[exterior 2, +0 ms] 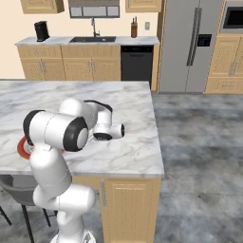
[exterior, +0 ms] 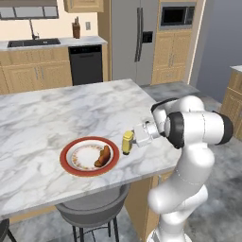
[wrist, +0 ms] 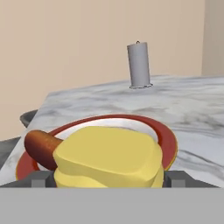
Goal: Move the hot dog bun to the plate on the dining table and place the condiment next to that plate. Then navigate to the fridge and take the sausage and place it on the plate as well.
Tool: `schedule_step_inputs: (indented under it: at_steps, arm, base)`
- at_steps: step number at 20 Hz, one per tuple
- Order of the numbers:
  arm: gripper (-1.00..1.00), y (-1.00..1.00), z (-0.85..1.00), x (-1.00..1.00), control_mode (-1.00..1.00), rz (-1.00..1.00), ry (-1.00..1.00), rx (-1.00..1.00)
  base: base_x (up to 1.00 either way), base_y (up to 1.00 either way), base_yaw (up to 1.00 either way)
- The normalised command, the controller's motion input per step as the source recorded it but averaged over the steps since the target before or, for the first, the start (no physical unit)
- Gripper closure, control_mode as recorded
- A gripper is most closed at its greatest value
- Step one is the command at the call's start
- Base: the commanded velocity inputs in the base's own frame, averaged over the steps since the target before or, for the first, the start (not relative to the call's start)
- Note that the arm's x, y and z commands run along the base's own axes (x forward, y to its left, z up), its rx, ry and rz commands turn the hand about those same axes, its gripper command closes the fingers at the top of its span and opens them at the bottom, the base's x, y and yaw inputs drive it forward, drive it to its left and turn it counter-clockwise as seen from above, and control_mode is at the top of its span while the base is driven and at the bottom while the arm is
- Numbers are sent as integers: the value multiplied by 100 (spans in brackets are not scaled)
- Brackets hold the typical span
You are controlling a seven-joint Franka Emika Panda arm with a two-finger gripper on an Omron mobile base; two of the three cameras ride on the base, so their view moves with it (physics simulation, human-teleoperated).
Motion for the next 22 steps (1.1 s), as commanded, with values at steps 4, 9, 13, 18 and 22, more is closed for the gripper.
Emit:
schedule_step_inputs:
  at_steps: [4,9,13,18,22]
  arm:
    - [100,16,-27,2,-100,2,-3,-1]
    - [-100,15,-14,-15,-100,0,-6,-3]
    - [-100,0,0,-20,-100,0,-9,-1]
    - [-100,0,3,-9,-100,0,-7,-2]
    - [-100,0,28,0,-100,0,-2,-1]
  base:
    - [0,0,0]
    - [0,0,0]
    - [0,0,0]
    - [0,0,0]
    - [0,0,0]
